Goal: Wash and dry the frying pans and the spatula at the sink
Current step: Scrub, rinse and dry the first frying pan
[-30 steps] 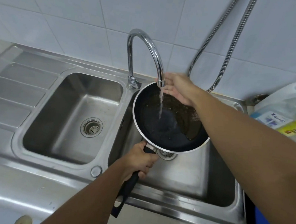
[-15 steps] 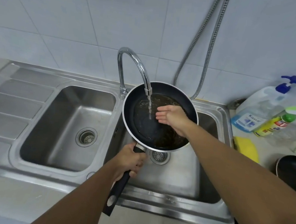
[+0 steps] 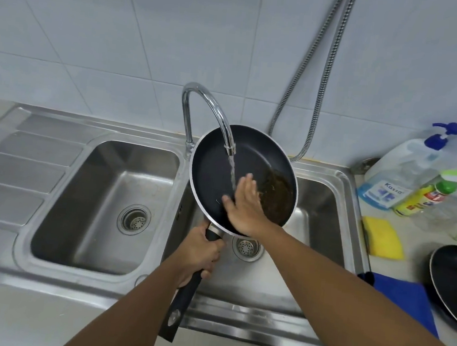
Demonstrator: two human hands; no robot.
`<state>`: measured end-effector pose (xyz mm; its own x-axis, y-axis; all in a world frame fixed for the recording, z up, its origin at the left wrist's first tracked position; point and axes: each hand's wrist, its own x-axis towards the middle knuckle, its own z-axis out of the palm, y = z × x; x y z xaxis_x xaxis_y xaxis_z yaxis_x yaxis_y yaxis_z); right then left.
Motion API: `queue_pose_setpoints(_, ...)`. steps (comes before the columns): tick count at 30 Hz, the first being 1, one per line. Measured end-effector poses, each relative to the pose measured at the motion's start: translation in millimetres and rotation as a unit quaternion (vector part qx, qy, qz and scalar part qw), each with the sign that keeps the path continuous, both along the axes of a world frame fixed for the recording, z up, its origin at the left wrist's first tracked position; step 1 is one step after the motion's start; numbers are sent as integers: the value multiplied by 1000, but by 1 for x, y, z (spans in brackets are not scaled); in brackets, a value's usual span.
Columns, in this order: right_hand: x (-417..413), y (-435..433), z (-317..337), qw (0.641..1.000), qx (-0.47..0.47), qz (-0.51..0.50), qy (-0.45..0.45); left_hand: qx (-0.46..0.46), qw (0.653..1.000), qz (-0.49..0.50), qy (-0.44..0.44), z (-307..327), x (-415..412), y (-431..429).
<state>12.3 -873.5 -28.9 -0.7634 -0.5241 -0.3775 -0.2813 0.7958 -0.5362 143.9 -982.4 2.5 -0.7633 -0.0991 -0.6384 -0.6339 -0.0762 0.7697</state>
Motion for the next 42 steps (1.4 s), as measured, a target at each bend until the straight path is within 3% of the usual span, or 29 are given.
queue_pose_setpoints(3, -16, 6, -5, 997, 11, -74, -21, -2, 1000, -1, 0, -4, 6, -2)
queue_pose_setpoints(11, 30, 8, -17, 991, -95, 63, -75, -33, 999, 8, 16, -17, 1, -2)
queue_pose_setpoints(15, 38, 29, -32, 998, -47, 6, -51, -35, 999, 10, 8, -21, 4, 1)
queue_pose_setpoints(18, 30, 35, -39, 993, 20, -67, -96, -36, 999, 8, -5, -25, 5, 8)
queue_pose_setpoints(24, -6, 32, -37, 979, 9, -148, -137, -31, 999, 6, -20, -26, 7, 9)
queue_pose_setpoints(33, 19, -8, -26, 992, -83, 14, -90, -23, 1000, 17, 5, -21, -3, 4)
queue_pose_setpoints(38, -5, -4, -27, 990, -29, -100, -97, -11, 999, 16, -27, -22, 0, 2)
queue_pose_setpoints(42, 3, -10, -25, 993, -41, -58, -99, -12, 1000, 5, -23, -22, 1, 3)
